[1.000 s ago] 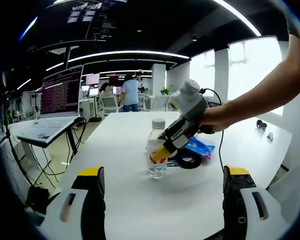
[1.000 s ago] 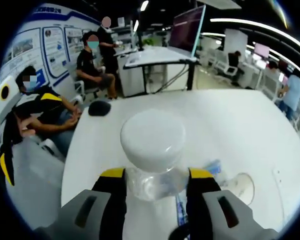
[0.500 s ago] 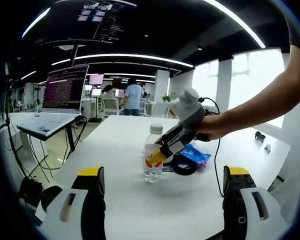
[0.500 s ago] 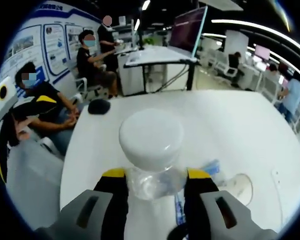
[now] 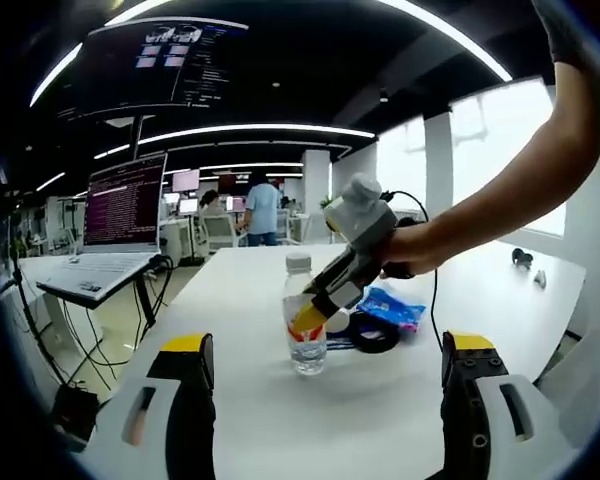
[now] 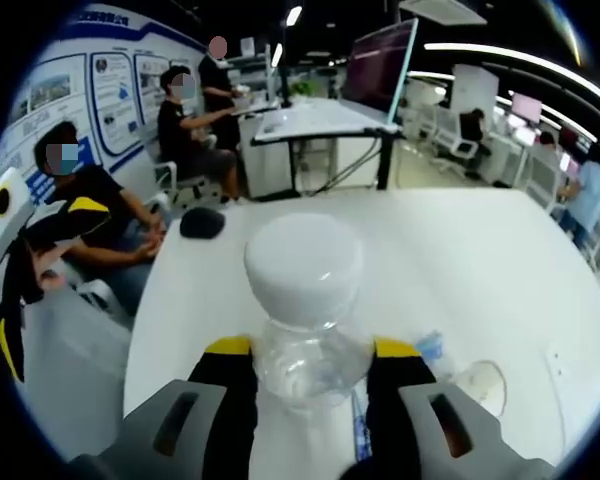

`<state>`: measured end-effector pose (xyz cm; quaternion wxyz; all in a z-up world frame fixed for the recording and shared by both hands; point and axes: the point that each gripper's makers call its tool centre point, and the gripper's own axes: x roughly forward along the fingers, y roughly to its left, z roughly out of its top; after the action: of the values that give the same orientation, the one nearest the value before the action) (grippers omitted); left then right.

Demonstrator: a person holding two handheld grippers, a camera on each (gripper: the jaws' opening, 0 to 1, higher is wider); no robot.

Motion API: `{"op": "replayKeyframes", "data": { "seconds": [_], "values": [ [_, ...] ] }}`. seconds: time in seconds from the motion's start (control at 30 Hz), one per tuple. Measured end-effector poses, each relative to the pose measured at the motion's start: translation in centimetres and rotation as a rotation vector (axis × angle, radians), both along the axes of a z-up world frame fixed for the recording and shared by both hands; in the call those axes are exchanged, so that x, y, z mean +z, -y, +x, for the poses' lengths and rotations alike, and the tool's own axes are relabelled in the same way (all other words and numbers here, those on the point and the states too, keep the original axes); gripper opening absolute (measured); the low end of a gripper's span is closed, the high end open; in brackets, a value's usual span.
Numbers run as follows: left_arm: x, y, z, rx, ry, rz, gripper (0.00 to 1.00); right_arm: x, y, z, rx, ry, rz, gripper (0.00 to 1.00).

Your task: Arrange the tabletop items into an orderly group along one side of the table until the central work area is clear of visible clutter.

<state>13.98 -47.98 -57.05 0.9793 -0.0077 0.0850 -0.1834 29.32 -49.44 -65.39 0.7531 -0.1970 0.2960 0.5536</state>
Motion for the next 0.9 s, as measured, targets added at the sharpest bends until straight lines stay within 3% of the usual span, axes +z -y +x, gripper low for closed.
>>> {"op": "replayKeyframes", "data": {
  "seconds": [0.1, 0.17, 0.33, 0.57, 0.9],
  "values": [
    [0.1, -0.1, 0.0, 0.0, 0.006, -0.012, 0.98, 0.2, -0.4, 0.2, 0.007, 0.0, -0.005, 0.39],
    [-0.2, 0.2, 0.0, -0.009, 0.004, 0.041, 1.0, 0.5, -0.7, 0.4, 0.011, 0.002, -0.004, 0.39],
    [0.0, 0.5, -0.2, -0.026, 0.02, 0.052, 0.98, 1.1, -1.7, 1.4, 0.012, 0.013, 0.008, 0.39],
    [0.4, -0.5, 0.0, 0.01, 0.026, -0.017, 0.98, 1.2, -3.2, 3.4, 0.008, 0.027, 0.002, 0.39],
    [0.4, -0.6, 0.1, 0.023, 0.02, -0.023, 0.98, 1.7, -5.7, 5.5, 0.017, 0.043, 0.016, 0.39]
  ]
}}
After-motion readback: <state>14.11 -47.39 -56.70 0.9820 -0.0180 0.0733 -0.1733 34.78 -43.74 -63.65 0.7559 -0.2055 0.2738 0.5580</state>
